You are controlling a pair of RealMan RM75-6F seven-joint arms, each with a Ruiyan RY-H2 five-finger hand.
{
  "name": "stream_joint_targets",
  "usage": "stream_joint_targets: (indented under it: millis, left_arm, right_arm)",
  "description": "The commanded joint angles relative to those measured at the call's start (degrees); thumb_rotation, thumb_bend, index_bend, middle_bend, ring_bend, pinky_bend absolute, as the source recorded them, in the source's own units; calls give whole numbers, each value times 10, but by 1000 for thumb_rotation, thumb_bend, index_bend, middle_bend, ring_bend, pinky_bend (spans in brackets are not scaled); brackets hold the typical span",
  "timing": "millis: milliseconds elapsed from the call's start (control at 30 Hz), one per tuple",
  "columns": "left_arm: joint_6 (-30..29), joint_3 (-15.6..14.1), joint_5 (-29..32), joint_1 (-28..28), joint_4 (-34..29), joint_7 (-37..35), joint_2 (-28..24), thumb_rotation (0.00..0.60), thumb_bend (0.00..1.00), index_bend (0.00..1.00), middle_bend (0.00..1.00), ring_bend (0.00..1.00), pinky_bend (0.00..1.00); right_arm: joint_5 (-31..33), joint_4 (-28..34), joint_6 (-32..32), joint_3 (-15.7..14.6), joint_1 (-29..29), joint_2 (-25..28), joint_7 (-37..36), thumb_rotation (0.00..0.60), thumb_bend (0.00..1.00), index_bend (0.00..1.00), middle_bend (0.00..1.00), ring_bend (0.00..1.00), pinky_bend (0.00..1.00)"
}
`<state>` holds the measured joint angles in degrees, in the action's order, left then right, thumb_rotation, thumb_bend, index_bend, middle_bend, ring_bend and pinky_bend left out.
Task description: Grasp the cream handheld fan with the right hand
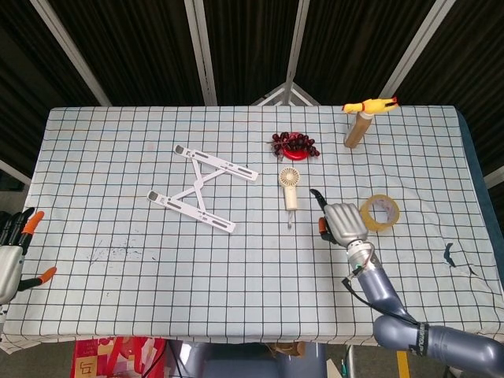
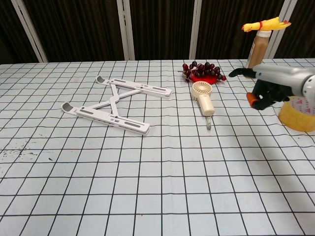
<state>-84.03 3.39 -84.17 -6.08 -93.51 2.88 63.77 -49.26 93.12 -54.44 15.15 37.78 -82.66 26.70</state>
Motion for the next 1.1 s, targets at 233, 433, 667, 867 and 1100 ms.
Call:
stream_joint_targets:
  millis: [233, 433, 667, 867, 1100]
  left_arm:
    - [1, 0, 4, 2, -3, -12, -4, 600, 6, 0, 0, 0, 0]
    - [6, 2, 10, 0, -5, -14, -5, 600, 6, 0, 0, 0, 0]
    - [10, 3, 14, -2, -4, -20, -5, 600, 6, 0, 0, 0, 0]
    - [13, 4, 16, -3, -5, -25, -5, 600, 6, 0, 0, 0, 0]
    - [13, 5, 18, -4, -7, -24, -4, 600, 6, 0, 0, 0, 0]
  right_arm:
    - [51, -54, 15, 4, 46, -59, 19, 600, 722, 0, 848, 902, 874]
    - [87, -75, 26, 6, 64, -79, 22, 600, 722, 0, 848, 902, 874]
    - [124, -112, 35, 5, 90, -102, 38, 600, 722, 0, 848, 902, 874]
    - [148, -134, 39, 2, 107, -116, 44, 600, 723, 0, 848, 902, 874]
    - [165, -147, 41, 0, 118, -120, 45, 600, 722, 0, 848, 902, 874]
